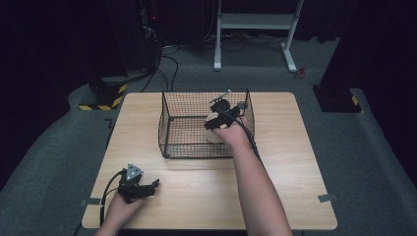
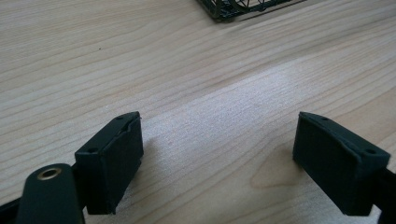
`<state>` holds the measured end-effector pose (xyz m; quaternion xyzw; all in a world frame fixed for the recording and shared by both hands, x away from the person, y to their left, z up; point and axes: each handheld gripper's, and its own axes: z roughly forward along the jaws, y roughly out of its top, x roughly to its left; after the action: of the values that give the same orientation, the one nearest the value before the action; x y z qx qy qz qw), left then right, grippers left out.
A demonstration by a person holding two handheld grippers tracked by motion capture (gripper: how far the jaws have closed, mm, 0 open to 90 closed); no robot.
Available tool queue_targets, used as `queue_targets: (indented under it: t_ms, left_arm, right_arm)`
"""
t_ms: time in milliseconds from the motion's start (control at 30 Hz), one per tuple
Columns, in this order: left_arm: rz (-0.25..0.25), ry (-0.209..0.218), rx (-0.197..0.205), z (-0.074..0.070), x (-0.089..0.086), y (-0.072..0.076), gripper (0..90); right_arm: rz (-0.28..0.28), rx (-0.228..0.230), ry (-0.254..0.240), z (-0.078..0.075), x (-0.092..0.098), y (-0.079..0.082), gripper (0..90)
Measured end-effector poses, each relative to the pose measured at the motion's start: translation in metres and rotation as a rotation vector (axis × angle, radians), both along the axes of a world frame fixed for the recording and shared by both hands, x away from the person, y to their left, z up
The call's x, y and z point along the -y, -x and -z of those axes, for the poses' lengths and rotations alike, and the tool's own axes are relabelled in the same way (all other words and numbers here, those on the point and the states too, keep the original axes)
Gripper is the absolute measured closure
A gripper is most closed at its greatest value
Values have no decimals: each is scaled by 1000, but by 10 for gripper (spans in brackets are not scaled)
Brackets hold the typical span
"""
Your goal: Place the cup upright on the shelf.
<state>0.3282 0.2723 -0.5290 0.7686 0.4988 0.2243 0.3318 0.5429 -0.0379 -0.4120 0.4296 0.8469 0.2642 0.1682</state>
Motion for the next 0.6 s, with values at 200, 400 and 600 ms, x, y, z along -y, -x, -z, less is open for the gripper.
queue_targets:
  t_ms: [200,400,600]
  left_arm:
    - [-2,5,0,0,0,0,164]
    - [-5,9,0,0,1,0,164]
    - [-5,7,2,0,1,0,163]
  right_arm:
    - [-2,46,-35,-10,6,7,100]
    - [9,94,-87,-15,14,22,114]
    - [6,124,-132,-20,24,40,123]
